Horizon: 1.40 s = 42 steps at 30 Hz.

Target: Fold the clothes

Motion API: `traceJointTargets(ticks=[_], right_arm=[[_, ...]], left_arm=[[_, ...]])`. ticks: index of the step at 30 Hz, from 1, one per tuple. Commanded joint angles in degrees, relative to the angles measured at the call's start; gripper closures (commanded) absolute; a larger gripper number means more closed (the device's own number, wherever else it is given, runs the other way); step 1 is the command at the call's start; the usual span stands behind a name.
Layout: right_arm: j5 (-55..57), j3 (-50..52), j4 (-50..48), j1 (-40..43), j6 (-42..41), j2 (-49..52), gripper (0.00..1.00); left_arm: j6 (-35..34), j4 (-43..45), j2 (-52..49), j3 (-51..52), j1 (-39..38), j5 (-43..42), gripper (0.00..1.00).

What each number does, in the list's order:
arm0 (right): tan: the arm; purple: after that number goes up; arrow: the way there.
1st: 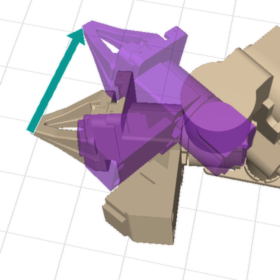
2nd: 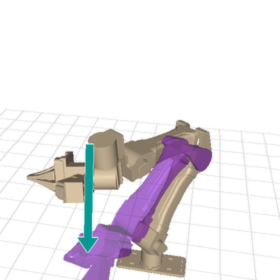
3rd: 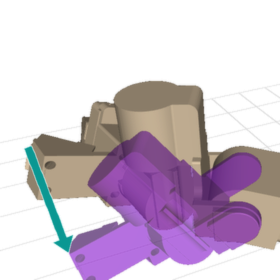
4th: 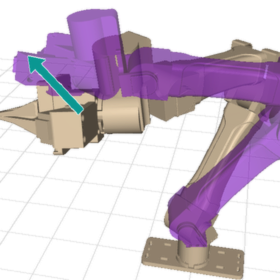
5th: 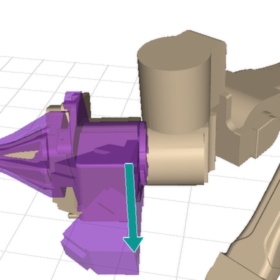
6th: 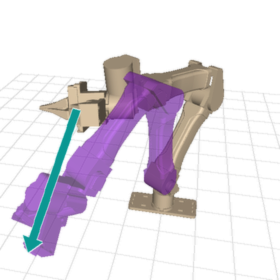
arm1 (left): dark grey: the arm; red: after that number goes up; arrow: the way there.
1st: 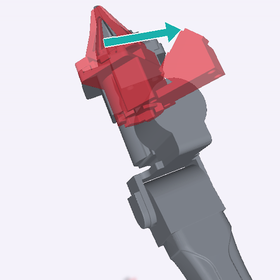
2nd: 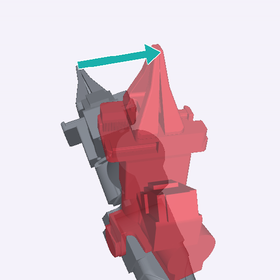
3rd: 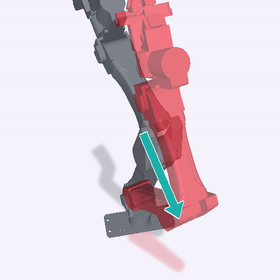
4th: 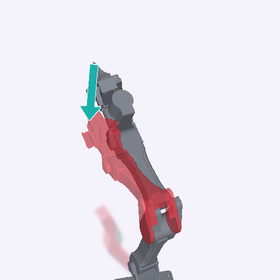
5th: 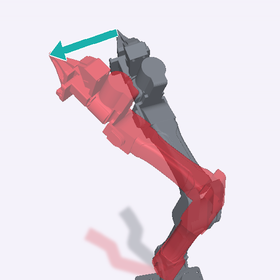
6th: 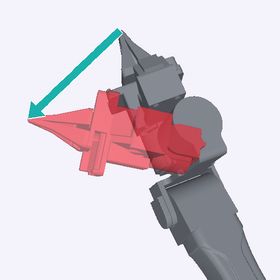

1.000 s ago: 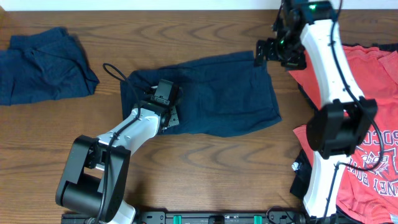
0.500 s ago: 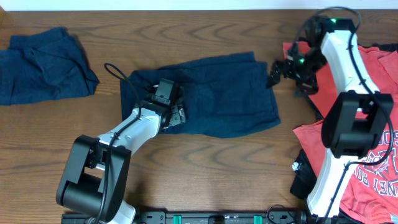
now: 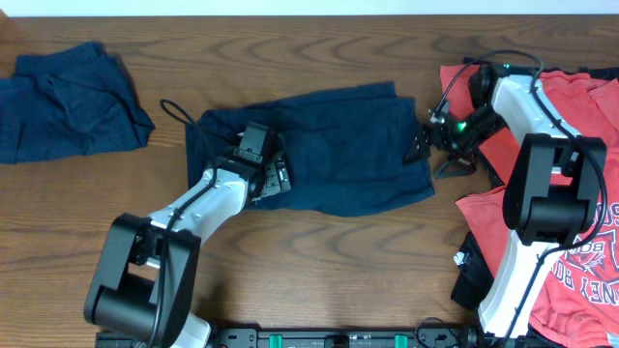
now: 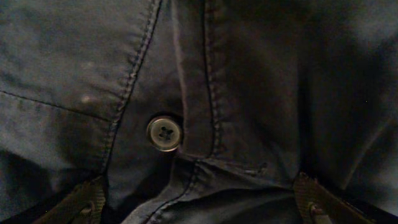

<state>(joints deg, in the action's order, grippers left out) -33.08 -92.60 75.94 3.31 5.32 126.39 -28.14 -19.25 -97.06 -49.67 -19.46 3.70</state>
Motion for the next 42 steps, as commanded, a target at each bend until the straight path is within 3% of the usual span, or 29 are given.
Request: traceJointTargets(ticks=[1, 3, 9, 15, 22, 25, 28, 32, 42], right_arm=[[-3.41, 3.21, -1.90, -0.66, 2.10, 0.39, 0.07], [-4.96, 5.31, -4.09, -0.70, 2.03, 0.39, 0.12], [-9.40, 11.04, -11.23, -0.74, 1.99, 0.39, 0.05], [-12.98, 15.61, -20.39, -0.81, 0.50, 0.39, 0.07], [-13.92, 18.14, -29.97, -1.75, -2.78, 0.39, 0.28], [-13.92, 18.49, -33.20, -2.27, -3.45, 0.39, 0.33], [-13.88, 18.78, -36.63, -3.32, -3.98, 0.39, 0.53], [-13.57, 19.17, -40.22, -4.63, -6.25, 0.39, 0.99], [-9.79, 18.60, -38.86, -2.14, -10.95, 0.37, 0.99]], left_arm=[[-0.24, -1.20, 3.48, 1.77, 0.52, -1.77, 0.02], [-0.24, -1.22, 6.58, 1.75, 0.52, -1.77, 0.02], [-0.24, -1.20, 15.06, 1.75, 0.50, -1.75, 0.02], [-0.24, -1.22, 18.53, 1.75, 0.50, -1.77, 0.02], [-0.24, -1.20, 18.51, 1.75, 0.50, -1.77, 0.02], [-0.24, -1.22, 18.51, 1.75, 0.50, -1.77, 0.02], [-0.24, -1.22, 18.51, 1.75, 0.50, -1.79, 0.02], [-0.24, -1.25, 18.51, 1.75, 0.50, -1.79, 0.02], [-0.26, -3.34, 18.36, 1.77, 0.50, -4.22, 0.02]])
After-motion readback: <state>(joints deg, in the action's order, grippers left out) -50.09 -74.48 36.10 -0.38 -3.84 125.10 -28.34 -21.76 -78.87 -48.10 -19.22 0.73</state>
